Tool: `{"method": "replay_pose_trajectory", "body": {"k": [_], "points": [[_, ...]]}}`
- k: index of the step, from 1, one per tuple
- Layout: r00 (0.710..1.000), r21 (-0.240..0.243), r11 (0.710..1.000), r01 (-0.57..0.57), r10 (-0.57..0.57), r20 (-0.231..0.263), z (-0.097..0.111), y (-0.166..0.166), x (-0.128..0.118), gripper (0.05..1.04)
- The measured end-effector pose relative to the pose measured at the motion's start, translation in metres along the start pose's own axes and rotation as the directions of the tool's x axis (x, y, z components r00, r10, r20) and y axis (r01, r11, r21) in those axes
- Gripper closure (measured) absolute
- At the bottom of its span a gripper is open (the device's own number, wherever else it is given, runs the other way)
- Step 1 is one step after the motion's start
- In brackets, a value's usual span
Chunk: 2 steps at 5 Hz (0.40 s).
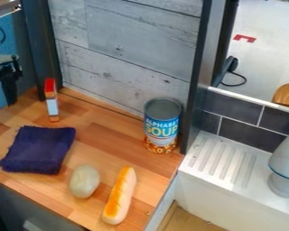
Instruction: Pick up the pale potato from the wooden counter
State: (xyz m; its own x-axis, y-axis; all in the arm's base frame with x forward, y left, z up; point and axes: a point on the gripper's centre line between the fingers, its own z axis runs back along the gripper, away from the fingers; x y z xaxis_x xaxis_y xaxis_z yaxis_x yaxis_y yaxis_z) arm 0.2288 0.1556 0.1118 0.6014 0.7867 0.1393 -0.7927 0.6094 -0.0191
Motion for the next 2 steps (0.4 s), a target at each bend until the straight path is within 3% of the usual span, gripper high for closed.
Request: {"method": "replay_pose_trajectory", "body": {"k": [2], "points": [[0.999, 0.007, 0.999, 0.032, -0.031, -0.034, -0.0158, -0.008, -0.0131, 0.083]]}}
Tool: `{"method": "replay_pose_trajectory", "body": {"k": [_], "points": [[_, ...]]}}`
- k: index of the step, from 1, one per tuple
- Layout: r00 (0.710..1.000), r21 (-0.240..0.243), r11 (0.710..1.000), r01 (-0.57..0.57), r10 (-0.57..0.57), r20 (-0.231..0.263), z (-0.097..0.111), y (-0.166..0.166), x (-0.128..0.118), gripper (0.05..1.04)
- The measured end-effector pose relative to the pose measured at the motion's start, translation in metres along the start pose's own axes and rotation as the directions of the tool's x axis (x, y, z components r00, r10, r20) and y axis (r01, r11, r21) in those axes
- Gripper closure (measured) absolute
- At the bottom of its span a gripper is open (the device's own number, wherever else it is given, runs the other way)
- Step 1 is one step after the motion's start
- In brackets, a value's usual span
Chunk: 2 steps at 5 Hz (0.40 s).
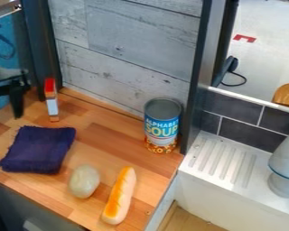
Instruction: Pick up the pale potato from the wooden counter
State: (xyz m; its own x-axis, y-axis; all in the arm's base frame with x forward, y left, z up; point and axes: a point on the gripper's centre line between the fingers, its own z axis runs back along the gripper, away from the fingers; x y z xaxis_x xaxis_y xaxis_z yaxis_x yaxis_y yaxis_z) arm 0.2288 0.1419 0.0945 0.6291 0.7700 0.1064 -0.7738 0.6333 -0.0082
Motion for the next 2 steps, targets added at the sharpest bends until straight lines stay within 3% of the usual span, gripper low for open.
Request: {"method": "replay_pose_trajectory", "body": {"k": [2], "points": [[0.989, -0.01, 0.989, 0.146, -0.146, 0.02, -0.022, -0.044, -0.029, 0.083]]}}
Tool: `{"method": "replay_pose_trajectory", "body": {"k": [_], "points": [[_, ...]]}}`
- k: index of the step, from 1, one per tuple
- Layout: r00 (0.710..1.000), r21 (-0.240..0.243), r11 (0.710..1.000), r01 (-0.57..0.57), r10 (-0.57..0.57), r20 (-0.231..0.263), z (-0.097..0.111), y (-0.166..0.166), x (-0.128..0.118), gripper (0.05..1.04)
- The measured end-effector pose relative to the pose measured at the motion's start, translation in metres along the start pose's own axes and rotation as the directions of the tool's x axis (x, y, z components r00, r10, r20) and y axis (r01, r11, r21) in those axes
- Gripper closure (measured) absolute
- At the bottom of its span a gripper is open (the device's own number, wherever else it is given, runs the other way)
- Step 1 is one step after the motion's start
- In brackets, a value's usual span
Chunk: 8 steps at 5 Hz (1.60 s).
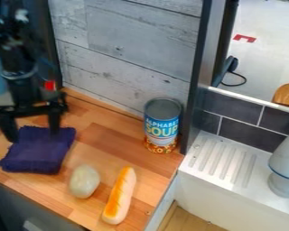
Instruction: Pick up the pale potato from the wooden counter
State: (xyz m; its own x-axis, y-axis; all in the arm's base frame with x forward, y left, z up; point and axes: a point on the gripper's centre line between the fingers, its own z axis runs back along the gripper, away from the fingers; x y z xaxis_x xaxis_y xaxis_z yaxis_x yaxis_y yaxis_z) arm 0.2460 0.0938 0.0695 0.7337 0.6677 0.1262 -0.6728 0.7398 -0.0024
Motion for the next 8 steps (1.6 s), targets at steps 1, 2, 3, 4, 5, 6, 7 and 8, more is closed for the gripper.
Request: {"method": "replay_pose_trajectory", "body": {"k": [1, 2, 3, 4, 5, 6, 7, 8], "points": [[0.998, -0.017, 0.998, 0.059, -0.059, 0.012, -0.017, -0.018, -0.007, 0.083], [0.993, -0.047, 0.992, 0.116, -0.115, 0.034, -0.039, -0.041, -0.014, 0.083], [0.99, -0.056, 0.989, 0.14, -0.138, 0.035, -0.054, -0.049, -0.019, 0.083], [0.983, -0.061, 0.982, 0.181, -0.179, 0.032, -0.062, -0.057, -0.024, 0.083], [0.981, -0.056, 0.98, 0.193, -0.192, 0.022, -0.065, -0.055, -0.027, 0.083], [0.982, -0.05, 0.981, 0.187, -0.187, 0.006, -0.074, -0.053, -0.031, 0.083], [0.979, -0.029, 0.979, 0.2, -0.201, -0.019, -0.087, -0.055, -0.037, 0.083], [0.98, -0.026, 0.981, 0.195, -0.195, -0.028, -0.093, -0.058, -0.038, 0.142]]}}
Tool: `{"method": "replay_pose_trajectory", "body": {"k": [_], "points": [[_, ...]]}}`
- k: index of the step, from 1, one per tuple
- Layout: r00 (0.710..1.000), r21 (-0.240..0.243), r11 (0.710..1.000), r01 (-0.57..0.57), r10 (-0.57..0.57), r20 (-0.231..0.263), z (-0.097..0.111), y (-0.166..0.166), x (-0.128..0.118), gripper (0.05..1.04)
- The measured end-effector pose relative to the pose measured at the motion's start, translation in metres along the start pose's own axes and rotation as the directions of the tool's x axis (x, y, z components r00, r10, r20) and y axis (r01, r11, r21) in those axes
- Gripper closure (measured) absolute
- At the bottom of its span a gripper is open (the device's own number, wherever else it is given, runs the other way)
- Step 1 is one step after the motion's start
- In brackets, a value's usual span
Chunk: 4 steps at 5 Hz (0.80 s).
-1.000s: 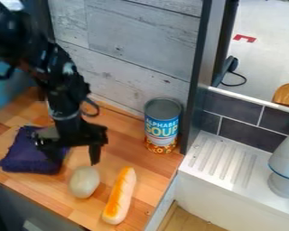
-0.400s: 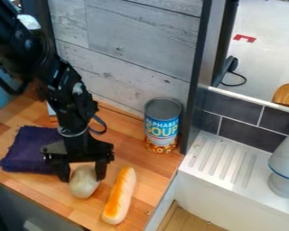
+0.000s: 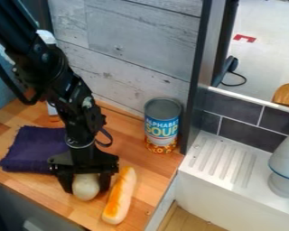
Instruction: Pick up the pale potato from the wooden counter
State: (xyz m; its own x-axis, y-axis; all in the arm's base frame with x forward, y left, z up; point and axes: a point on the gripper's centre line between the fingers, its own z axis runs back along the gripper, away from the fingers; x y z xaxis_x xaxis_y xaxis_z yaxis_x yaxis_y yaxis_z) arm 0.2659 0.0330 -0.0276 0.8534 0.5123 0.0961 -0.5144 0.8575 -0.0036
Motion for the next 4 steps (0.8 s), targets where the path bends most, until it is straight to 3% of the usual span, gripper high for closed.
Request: {"method": "replay_pose_trajectory", "body": {"k": [1, 2, 3, 4], "points": [[1.0, 0.006, 1.0, -0.005, 0.005, -0.011, 0.001, 0.001, -0.002, 0.184], [0.999, -0.025, 0.999, -0.024, 0.025, 0.036, 0.024, 0.0, 0.007, 0.184], [0.996, -0.052, 0.996, -0.072, 0.074, 0.048, 0.048, 0.012, 0.022, 0.184], [0.991, -0.08, 0.991, -0.105, 0.111, 0.072, 0.069, 0.021, 0.05, 0.184]]}}
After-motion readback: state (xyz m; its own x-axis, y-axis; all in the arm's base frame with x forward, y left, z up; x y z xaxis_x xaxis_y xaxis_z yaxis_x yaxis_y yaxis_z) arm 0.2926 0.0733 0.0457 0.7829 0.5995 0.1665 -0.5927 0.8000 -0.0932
